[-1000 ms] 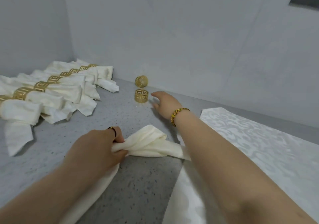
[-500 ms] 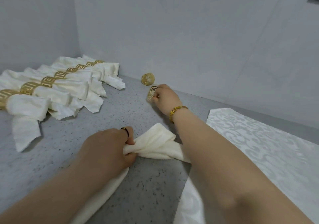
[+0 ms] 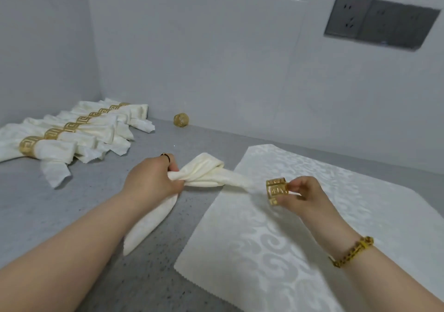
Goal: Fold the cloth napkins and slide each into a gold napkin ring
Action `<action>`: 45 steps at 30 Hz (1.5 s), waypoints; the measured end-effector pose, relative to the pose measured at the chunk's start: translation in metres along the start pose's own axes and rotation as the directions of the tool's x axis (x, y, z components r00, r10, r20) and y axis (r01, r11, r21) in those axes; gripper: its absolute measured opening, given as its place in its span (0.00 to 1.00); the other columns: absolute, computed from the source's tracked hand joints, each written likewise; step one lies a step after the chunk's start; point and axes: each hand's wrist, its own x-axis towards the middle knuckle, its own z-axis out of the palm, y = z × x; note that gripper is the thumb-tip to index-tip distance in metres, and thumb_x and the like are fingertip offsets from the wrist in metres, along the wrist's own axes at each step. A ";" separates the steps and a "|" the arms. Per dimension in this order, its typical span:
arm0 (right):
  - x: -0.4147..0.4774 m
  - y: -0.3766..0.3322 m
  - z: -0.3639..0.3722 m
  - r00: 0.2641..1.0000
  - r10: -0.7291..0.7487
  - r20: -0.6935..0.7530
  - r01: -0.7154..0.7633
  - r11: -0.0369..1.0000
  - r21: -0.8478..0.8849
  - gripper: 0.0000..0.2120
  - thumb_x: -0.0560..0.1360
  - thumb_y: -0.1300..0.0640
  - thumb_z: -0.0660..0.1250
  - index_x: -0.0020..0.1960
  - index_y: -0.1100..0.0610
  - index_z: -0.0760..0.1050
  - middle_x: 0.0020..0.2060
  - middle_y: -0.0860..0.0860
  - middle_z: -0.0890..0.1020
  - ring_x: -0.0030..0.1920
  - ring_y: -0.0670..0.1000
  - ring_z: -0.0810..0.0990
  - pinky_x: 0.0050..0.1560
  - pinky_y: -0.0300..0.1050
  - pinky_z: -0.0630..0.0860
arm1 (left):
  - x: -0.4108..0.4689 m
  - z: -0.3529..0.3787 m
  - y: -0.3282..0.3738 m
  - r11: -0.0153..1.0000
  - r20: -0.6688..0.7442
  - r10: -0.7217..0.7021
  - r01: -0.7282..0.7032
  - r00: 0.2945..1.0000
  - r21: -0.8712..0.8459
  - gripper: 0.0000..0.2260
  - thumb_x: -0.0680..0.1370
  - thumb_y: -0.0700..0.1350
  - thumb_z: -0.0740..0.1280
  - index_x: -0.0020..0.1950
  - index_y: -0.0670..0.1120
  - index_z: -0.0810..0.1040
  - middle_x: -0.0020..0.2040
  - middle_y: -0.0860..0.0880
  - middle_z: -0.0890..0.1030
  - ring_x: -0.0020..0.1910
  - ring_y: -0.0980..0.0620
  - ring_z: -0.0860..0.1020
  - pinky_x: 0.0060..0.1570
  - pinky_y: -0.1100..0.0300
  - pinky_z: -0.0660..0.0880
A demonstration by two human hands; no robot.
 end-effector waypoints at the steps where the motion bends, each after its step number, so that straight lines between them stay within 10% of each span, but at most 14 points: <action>1: -0.011 0.005 -0.013 0.999 0.035 -0.004 -0.035 0.998 0.050 0.14 0.71 0.68 0.68 0.45 0.53 0.66 0.45 0.51 0.76 0.41 0.51 0.76 0.37 0.34 0.72 | -0.004 0.000 0.015 0.998 -0.005 0.014 -0.014 1.000 -0.060 0.13 0.70 0.43 0.70 0.33 0.51 0.66 0.32 0.53 0.72 0.32 0.53 0.70 0.29 0.62 0.62; 6: -0.038 0.026 -0.053 0.985 0.161 -0.064 -0.137 0.949 0.285 0.23 0.72 0.66 0.66 0.62 0.52 0.64 0.48 0.52 0.79 0.46 0.52 0.79 0.52 0.44 0.74 | -0.021 0.015 0.082 0.956 0.010 0.058 -0.053 0.998 -0.287 0.13 0.69 0.42 0.72 0.33 0.49 0.68 0.30 0.52 0.71 0.28 0.54 0.68 0.29 0.62 0.62; 11: -0.031 0.025 -0.085 0.978 0.112 -0.178 -0.026 0.903 0.428 0.20 0.72 0.63 0.66 0.62 0.55 0.68 0.44 0.49 0.81 0.38 0.43 0.82 0.37 0.30 0.77 | -0.034 0.048 0.088 0.921 0.075 -0.033 0.060 0.997 -0.385 0.12 0.69 0.40 0.73 0.34 0.45 0.69 0.28 0.51 0.70 0.26 0.55 0.66 0.24 0.67 0.60; 17: -0.023 0.028 -0.083 0.990 0.014 -0.140 0.043 0.916 0.398 0.50 0.32 0.39 0.80 0.53 0.46 0.71 0.43 0.45 0.85 0.42 0.43 0.83 0.46 0.36 0.80 | -0.031 0.049 0.077 0.930 0.027 -0.062 0.068 0.998 -0.360 0.12 0.68 0.40 0.73 0.33 0.44 0.70 0.26 0.51 0.69 0.25 0.54 0.66 0.24 0.64 0.59; 28: -0.029 0.027 -0.068 0.992 -0.029 -0.119 0.065 0.949 0.310 0.24 0.65 0.66 0.73 0.53 0.47 0.69 0.51 0.51 0.80 0.46 0.52 0.75 0.49 0.39 0.75 | -0.048 0.055 0.088 0.911 0.051 0.046 -0.021 0.998 -0.412 0.11 0.66 0.40 0.75 0.31 0.47 0.73 0.25 0.59 0.76 0.26 0.63 0.73 0.25 0.72 0.67; 36: -0.033 0.030 -0.063 0.984 -0.075 -0.159 0.107 0.973 0.203 0.20 0.60 0.59 0.75 0.45 0.50 0.67 0.42 0.44 0.82 0.57 0.51 0.77 0.62 0.48 0.70 | -0.057 0.064 0.094 0.910 0.084 0.140 -0.095 0.987 -0.404 0.14 0.65 0.39 0.75 0.28 0.51 0.71 0.23 0.64 0.74 0.27 0.67 0.72 0.28 0.74 0.66; 45: -0.035 0.026 -0.064 0.989 -0.144 -0.029 0.145 0.988 0.051 0.12 0.69 0.65 0.70 0.45 0.49 0.77 0.42 0.42 0.82 0.46 0.36 0.78 0.55 0.40 0.73 | -0.060 0.065 0.093 0.900 0.179 0.259 -0.170 0.949 -0.402 0.14 0.65 0.38 0.75 0.31 0.51 0.71 0.30 0.71 0.75 0.32 0.68 0.74 0.32 0.76 0.67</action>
